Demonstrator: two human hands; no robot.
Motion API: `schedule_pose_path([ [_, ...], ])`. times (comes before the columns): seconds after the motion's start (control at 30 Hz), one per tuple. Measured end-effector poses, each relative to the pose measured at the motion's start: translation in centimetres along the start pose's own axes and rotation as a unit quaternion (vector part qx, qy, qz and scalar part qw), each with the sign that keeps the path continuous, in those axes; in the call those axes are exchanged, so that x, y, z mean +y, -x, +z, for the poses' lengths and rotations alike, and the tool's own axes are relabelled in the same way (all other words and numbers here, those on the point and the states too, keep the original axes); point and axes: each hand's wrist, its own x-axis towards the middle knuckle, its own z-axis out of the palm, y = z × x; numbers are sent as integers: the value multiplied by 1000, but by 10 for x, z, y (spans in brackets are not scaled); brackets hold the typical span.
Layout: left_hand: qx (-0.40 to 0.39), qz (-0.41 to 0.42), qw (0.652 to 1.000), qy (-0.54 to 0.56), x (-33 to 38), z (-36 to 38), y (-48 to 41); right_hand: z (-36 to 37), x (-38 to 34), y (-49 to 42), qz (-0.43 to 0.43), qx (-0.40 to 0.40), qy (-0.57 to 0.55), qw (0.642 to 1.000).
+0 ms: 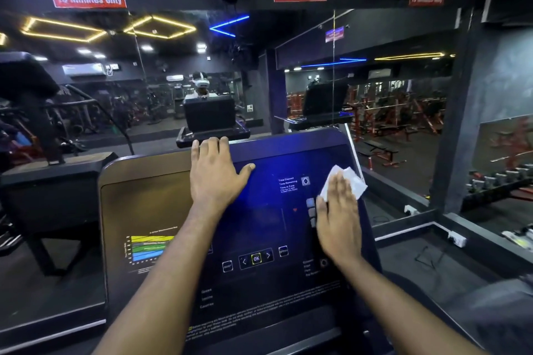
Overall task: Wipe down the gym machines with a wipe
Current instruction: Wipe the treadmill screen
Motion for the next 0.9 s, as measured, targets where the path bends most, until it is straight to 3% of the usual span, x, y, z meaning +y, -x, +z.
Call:
schedule_pose_path([
  [0.1, 5, -9, 1000, 2, 3, 2, 0, -7, -15, -47, 29, 3, -22, 999],
  [0.27, 8, -12, 1000, 3, 2, 5, 0, -3, -16, 7, -131, -48, 10, 990],
  [0.37, 9, -4, 1000, 0, 1, 5, 1, -2, 12, 26, -62, -6, -6, 998],
  [0.5, 0, -5, 1000, -1, 2, 5, 0, 0, 0, -22, 66, 43, -60, 995],
  [0.7, -4, -3, 1000, -6, 1, 6, 1, 7, -6, 36, -60, -6, -20, 998],
  [0.9, -15, 1, 1000, -3, 2, 5, 1, 13, 17, 24, 118, 65, -75, 988],
])
